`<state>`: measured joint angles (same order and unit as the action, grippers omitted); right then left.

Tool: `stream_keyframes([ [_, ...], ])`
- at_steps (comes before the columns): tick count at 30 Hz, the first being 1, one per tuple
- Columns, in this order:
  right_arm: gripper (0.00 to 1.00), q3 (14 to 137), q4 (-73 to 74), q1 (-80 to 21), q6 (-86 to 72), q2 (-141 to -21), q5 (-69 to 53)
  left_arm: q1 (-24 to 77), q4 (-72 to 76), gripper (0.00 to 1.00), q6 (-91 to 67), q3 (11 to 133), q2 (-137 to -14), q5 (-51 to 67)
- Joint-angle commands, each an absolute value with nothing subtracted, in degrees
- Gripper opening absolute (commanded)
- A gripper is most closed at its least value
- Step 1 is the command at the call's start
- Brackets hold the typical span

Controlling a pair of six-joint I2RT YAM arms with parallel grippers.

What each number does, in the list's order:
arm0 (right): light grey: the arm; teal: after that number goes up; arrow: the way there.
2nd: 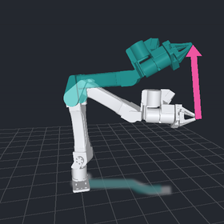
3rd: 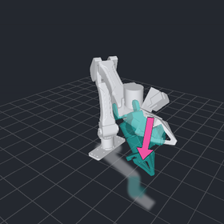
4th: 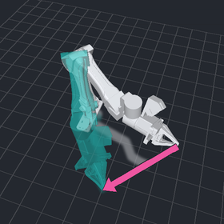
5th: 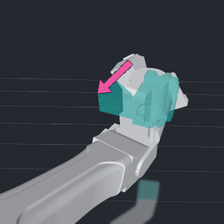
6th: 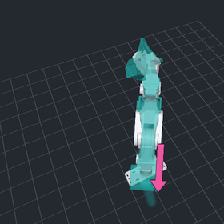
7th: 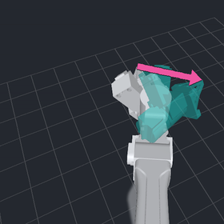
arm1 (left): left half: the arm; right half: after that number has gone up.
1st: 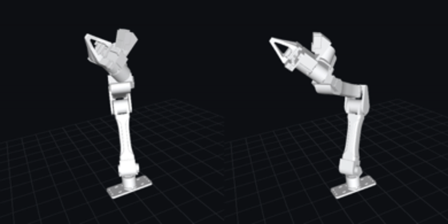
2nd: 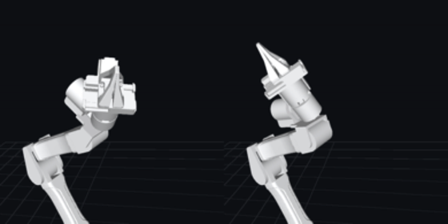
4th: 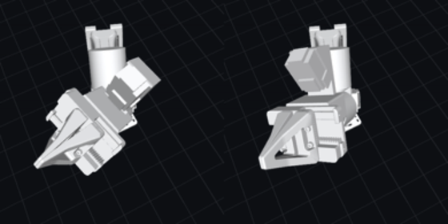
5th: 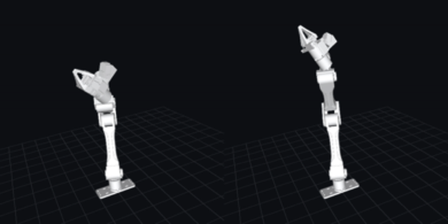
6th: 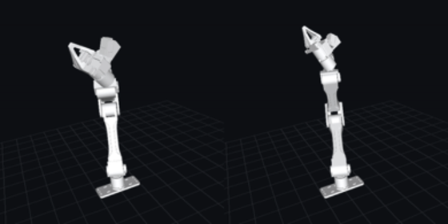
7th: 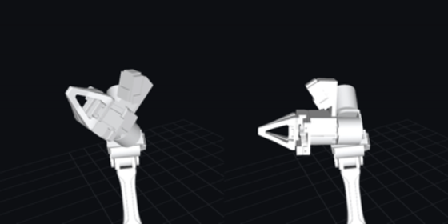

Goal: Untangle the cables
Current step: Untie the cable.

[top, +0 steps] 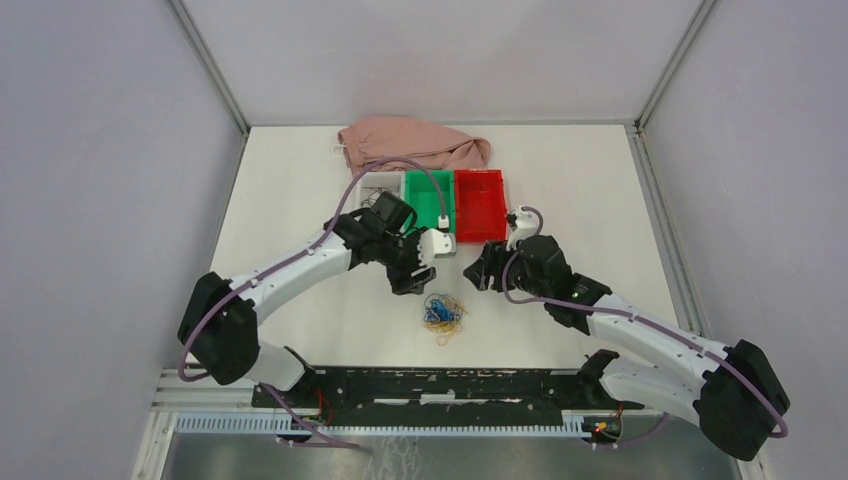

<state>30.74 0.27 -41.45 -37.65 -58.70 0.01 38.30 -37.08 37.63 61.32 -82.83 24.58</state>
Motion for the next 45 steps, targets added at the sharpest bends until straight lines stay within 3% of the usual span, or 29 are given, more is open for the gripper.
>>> stream_keyframes([
  [1,0.64,30.12,0.17,-41.17,-37.2,-56.0,1.05,39.61,-33.33,0.67,27.43,60.82,-83.55,31.36],
  [5,0.62,29.73,1.41,-41.17,-37.21,-54.44,1.95,39.62,-29.39,0.58,21.71,60.67,-86.75,33.19],
  [16,0.59,29.66,3.21,-41.18,-37.19,-51.72,3.43,39.78,-25.76,0.52,19.96,57.83,-89.8,37.49],
  [23,0.56,29.64,2.87,-41.07,-37.44,-51.62,3.58,40.08,-22.6,0.41,20.08,55.94,-91.7,35.79],
  [31,0.54,29.28,2.56,-41.05,-37.82,-50.97,3.57,40.08,-22.59,0.12,22.73,56.74,-89.99,32.26],
  [34,0.54,29.18,1.49,-41.05,-38.03,-51.62,2.79,40.08,-25.26,0.06,24.6,58.61,-86.92,30.84],
  [40,0.71,29.86,-4.25,-41.05,-39.52,-56.35,-1.48,40.13,-33.38,0.03,25.91,63.26,-82.44,29.13],
  [45,0.78,31.95,-9.54,-41.13,-41.21,-60.5,-5.19,40.14,-37.06,0.03,25.18,66.16,-78.74,28.19],
])
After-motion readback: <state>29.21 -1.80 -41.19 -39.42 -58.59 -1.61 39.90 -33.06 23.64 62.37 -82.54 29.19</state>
